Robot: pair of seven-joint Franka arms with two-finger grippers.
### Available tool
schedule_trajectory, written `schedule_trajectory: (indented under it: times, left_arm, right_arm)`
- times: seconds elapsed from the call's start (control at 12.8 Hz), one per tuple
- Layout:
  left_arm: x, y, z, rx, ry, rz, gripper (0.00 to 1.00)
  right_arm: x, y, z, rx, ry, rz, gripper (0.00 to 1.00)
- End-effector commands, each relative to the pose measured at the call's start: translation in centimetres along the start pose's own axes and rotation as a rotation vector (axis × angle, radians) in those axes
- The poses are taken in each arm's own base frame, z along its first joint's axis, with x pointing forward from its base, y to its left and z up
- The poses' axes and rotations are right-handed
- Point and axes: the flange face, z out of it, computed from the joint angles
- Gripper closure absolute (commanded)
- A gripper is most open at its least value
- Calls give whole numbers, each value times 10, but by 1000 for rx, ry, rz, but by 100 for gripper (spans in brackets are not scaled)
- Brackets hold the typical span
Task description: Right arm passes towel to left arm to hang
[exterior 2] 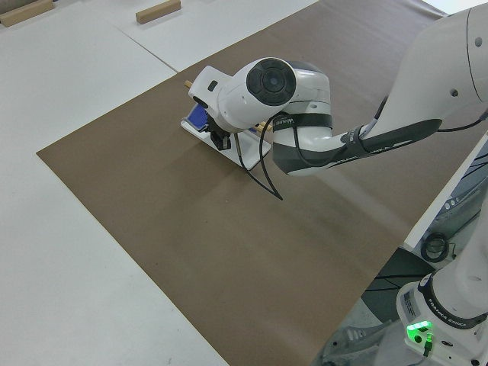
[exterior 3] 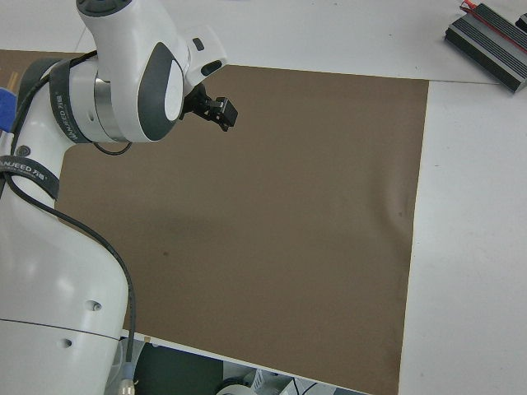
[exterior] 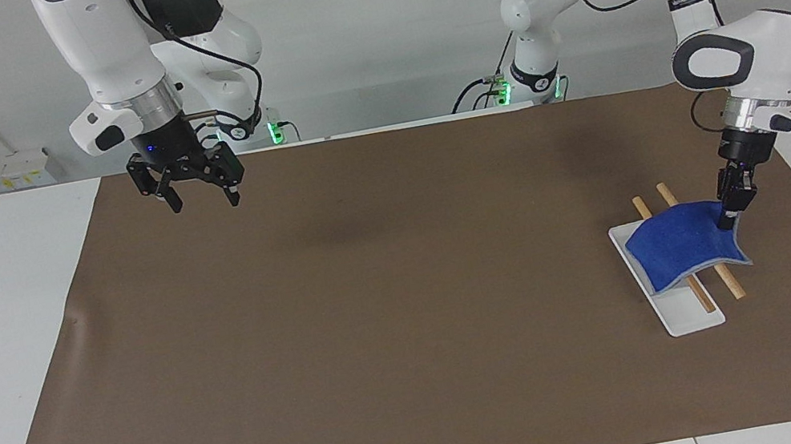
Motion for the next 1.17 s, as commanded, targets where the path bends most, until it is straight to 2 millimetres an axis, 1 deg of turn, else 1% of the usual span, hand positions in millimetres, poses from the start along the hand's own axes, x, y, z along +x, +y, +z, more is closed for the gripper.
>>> schedule_trajectory:
  times: [0.0,0.08,0.23,0.31,0.47,0.62,0.7,0.86,0.94,1.09]
  left_arm:
    - [-2,-6,-7,3,32,7,10]
    - [1,-7,-8,2,39,3,6]
    - [9,-10,-11,0,47,-3,6]
    - [18,-13,-15,-3,53,-11,7]
    - [27,-11,-21,-10,32,-1,9]
    - [39,-9,-30,-10,-29,2,9]
    - [47,-7,-37,10,-57,37,9]
    - [62,2,-54,48,-120,99,9]
    - [65,13,-59,73,-157,146,9]
    - [66,39,-80,159,-202,256,9]
  right_arm:
    - [9,15,-11,-17,-15,23,0]
    - [10,20,-14,-17,-13,30,0]
    - [15,21,-22,-23,-2,31,0]
    - [19,21,-21,-30,-1,30,0]
    - [21,25,-23,-36,-9,37,0]
    - [23,40,-30,-39,-13,47,0]
    - [23,45,-30,-40,-14,35,0]
    - [22,59,-34,-40,-22,40,0]
    - [22,62,-36,-34,-20,36,0]
    - [23,64,-40,-26,-7,30,0]
